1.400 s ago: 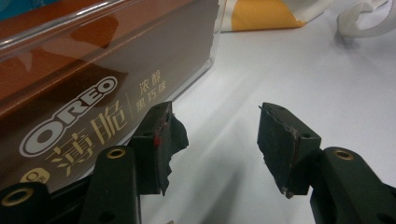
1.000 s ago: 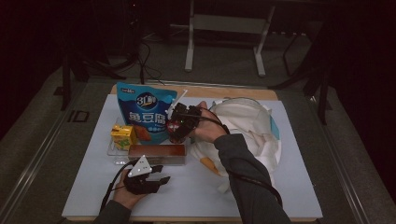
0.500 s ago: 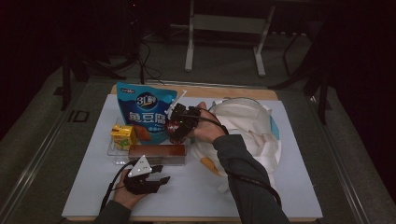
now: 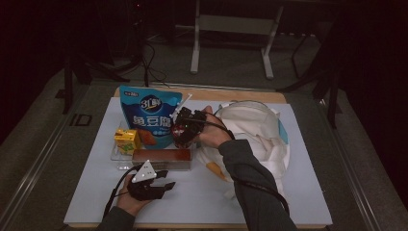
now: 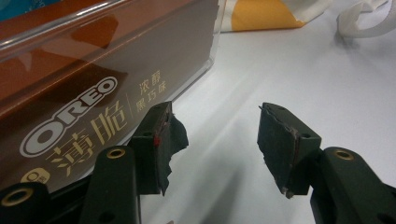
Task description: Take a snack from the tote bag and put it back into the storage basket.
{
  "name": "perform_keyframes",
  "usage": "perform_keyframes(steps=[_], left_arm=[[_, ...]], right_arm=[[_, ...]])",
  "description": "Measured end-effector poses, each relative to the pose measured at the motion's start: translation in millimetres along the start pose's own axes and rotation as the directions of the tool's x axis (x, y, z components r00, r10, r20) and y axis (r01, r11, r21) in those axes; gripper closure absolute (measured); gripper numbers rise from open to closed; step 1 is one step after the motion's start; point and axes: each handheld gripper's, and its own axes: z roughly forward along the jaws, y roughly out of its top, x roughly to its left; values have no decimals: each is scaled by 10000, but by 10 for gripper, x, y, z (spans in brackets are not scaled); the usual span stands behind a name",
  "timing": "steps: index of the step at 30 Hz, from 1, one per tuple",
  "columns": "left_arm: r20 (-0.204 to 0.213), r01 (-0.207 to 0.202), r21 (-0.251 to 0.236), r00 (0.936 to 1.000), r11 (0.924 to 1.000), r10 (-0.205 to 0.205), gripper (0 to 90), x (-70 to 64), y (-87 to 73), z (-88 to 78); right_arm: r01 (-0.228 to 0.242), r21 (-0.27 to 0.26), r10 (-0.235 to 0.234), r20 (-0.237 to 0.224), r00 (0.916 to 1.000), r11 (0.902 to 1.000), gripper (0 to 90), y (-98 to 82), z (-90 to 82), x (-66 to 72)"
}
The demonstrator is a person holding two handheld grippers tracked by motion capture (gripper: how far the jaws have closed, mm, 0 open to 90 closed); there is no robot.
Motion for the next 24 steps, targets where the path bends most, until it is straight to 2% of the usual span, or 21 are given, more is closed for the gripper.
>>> perform_keyframes(steps=[2,11,24], left_arm=[[-3,-13,0,10000,10000,13,461,1,0,0],[2,-2,-3,10000,10000,2,461,1,0,1],[1,-5,-5,10000,10000,5,460,1,0,1]], right_arm=[[-5,-42,6,86,10000,10000,243,1,10,-4],[-239,10,240,-75,9997,9997,242,-3,32,-5],[-363,409,374,-274,9989,9985,239,-26,57,-11]])
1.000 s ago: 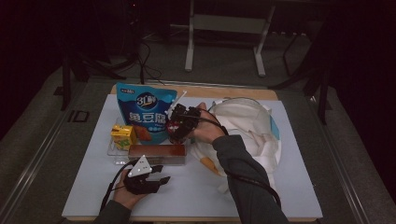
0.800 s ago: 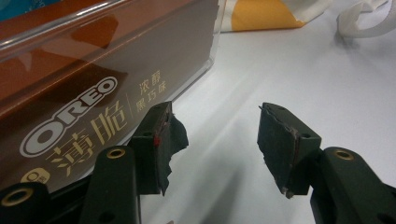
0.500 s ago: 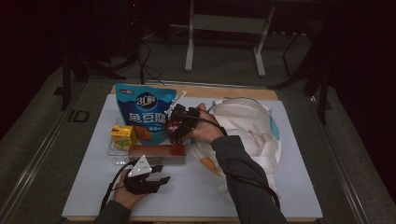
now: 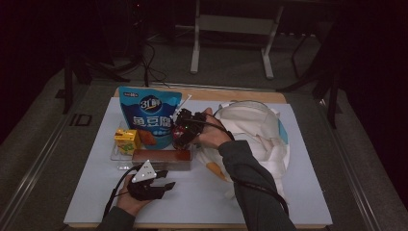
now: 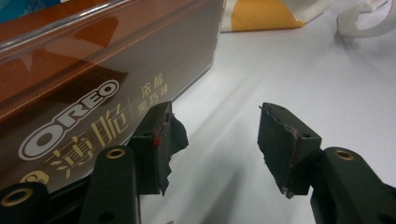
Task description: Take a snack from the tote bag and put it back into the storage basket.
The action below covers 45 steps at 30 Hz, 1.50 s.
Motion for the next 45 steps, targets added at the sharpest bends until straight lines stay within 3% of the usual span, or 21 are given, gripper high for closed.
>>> perform_keyframes(steps=[18,21,45], left_arm=[[-4,-5,-2,10000,10000,5,459,0,0,-1],[-5,-6,-19,10000,10000,6,458,-1,0,-2],[-7,51,-5,10000,10000,-51,458,1,-1,-2]], right_arm=[[-268,171,271,-181,9995,9995,225,-35,57,-18],[-352,-108,349,-297,9990,9993,229,-17,22,-16],[-209,-150,208,-22,9998,9997,248,-92,-171,-58]])
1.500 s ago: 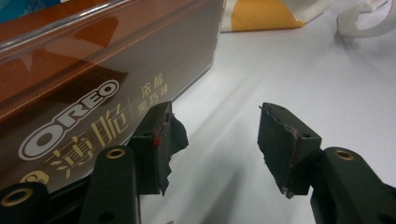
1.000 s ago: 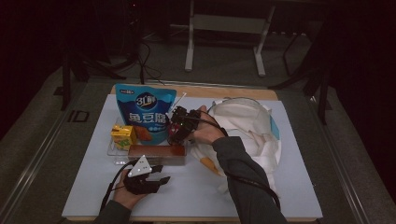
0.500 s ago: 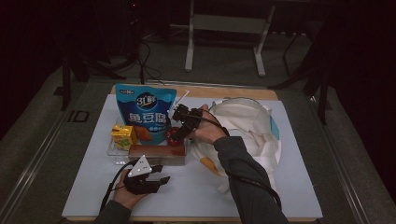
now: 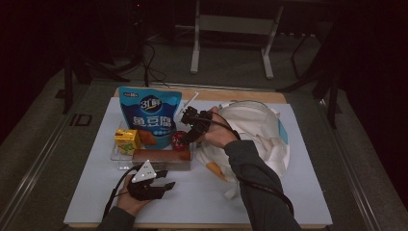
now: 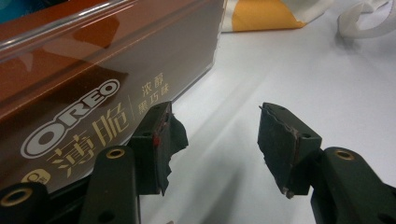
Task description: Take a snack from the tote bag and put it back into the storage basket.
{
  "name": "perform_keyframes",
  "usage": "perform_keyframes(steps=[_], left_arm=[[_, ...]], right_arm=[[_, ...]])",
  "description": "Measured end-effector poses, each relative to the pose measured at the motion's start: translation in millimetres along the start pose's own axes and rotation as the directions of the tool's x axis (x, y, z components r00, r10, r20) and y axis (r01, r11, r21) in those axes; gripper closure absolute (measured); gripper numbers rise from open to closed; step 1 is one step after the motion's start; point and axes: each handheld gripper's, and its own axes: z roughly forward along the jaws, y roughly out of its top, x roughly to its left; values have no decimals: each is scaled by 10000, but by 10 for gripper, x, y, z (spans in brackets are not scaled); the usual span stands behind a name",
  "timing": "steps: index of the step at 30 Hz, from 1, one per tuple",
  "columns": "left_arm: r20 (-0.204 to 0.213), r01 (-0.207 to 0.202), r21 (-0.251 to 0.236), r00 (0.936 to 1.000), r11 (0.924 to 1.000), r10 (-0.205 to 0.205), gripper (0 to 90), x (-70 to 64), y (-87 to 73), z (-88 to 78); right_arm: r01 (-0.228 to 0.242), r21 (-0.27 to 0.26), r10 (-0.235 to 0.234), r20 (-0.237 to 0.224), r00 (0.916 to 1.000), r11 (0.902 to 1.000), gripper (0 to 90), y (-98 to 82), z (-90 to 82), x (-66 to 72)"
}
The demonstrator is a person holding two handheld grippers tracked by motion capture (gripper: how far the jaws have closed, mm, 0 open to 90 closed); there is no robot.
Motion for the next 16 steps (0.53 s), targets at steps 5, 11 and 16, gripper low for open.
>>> perform_keyframes(steps=[5,11,16], left_arm=[[-2,11,-4,10000,10000,-11,458,2,0,1],[7,37,-2,10000,10000,-37,458,5,0,2],[14,63,7,10000,10000,-63,458,8,2,4]], right_arm=[[73,-6,-73,67,10000,10000,248,-34,-74,-24],[77,-149,-74,164,9998,9999,248,-107,-206,-64],[-67,-164,70,222,9997,9998,248,-235,-287,-124]])
